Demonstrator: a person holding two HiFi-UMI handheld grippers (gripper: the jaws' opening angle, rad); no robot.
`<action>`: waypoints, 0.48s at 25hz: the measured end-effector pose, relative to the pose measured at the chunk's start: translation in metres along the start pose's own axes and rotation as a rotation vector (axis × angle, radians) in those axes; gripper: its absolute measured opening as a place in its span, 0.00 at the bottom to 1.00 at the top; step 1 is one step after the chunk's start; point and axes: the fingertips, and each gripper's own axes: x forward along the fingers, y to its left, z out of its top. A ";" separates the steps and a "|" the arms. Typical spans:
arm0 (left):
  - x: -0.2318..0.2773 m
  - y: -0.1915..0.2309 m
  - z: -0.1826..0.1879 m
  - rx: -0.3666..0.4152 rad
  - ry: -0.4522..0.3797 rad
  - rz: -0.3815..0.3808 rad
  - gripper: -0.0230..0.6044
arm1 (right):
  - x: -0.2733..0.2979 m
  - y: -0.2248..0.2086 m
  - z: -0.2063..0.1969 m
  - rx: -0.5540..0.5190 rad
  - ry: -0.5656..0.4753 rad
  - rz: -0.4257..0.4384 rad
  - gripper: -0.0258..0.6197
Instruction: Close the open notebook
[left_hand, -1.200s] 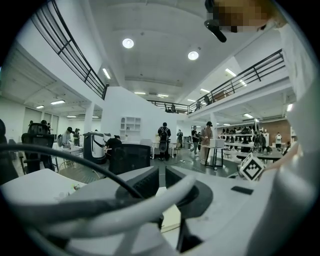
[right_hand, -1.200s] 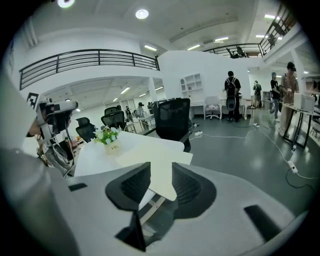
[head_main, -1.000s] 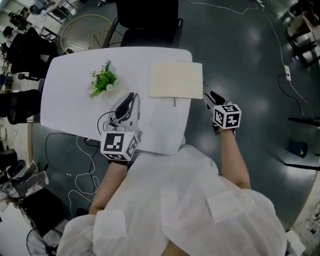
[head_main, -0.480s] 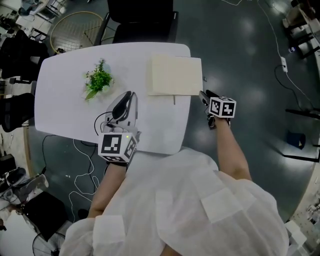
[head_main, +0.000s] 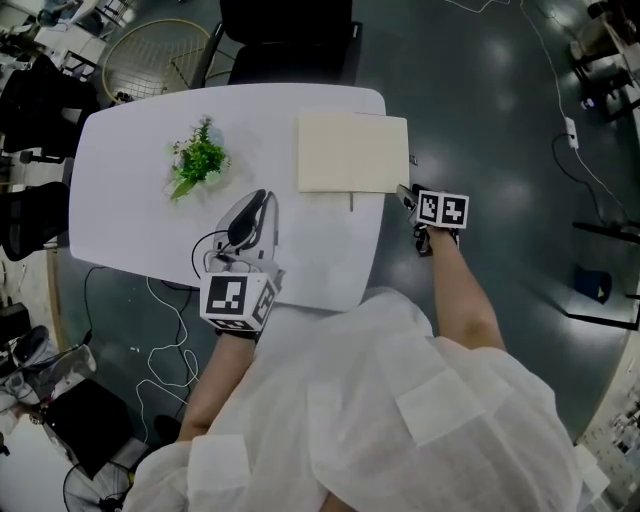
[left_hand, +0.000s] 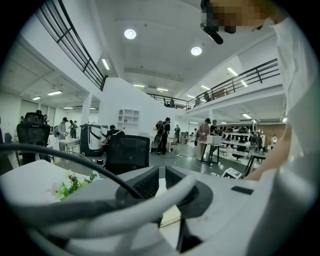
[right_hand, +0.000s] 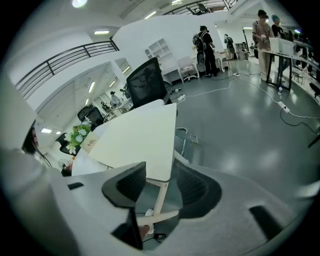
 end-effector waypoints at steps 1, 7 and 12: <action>0.000 0.000 0.000 0.000 0.002 0.001 0.10 | 0.002 -0.001 -0.001 0.005 0.009 0.002 0.34; -0.003 -0.005 0.002 0.011 0.008 0.003 0.10 | 0.006 0.001 -0.007 0.010 0.034 0.022 0.32; -0.005 -0.005 0.005 0.018 0.002 0.005 0.10 | -0.002 0.008 0.001 0.019 0.006 0.031 0.33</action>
